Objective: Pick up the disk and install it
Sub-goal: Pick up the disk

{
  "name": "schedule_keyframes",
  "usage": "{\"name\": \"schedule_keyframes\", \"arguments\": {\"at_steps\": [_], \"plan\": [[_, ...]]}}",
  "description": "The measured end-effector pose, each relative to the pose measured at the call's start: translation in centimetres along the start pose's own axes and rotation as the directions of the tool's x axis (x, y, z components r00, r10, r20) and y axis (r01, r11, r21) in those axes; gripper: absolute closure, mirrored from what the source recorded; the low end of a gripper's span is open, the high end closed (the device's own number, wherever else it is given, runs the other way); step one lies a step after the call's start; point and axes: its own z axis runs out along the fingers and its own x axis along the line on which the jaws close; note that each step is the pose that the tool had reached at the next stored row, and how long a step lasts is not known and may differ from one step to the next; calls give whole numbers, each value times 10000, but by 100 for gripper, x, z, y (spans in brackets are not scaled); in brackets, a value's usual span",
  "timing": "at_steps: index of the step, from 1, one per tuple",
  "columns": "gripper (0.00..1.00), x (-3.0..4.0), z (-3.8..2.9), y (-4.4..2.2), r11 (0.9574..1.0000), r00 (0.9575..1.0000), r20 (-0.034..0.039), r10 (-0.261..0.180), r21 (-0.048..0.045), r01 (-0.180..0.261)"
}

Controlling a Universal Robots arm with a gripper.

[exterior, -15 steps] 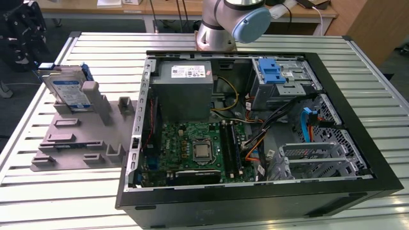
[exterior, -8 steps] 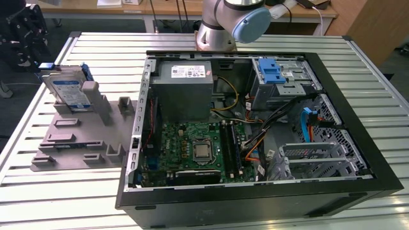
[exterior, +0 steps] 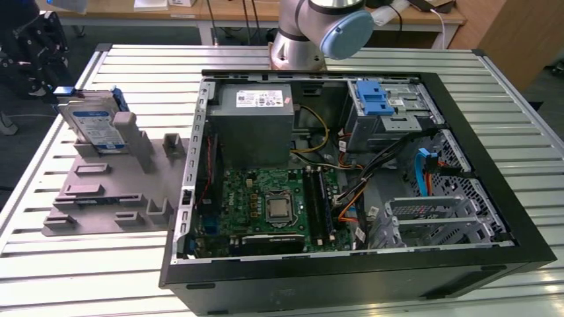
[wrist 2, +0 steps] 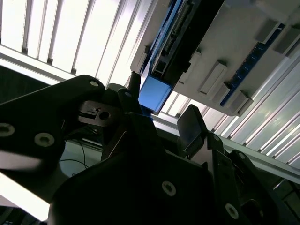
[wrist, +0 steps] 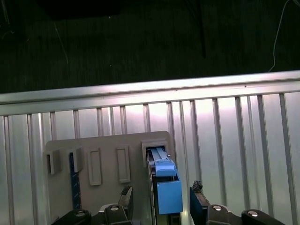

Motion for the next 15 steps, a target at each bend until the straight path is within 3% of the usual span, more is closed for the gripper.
{"name": "schedule_keyframes", "arguments": {"at_steps": [7,15], "plan": [[41,0,51,-1,10000,10000,-1,-31,0,31],[41,-1,56,-1,10000,10000,0,-43,3,43]]}}
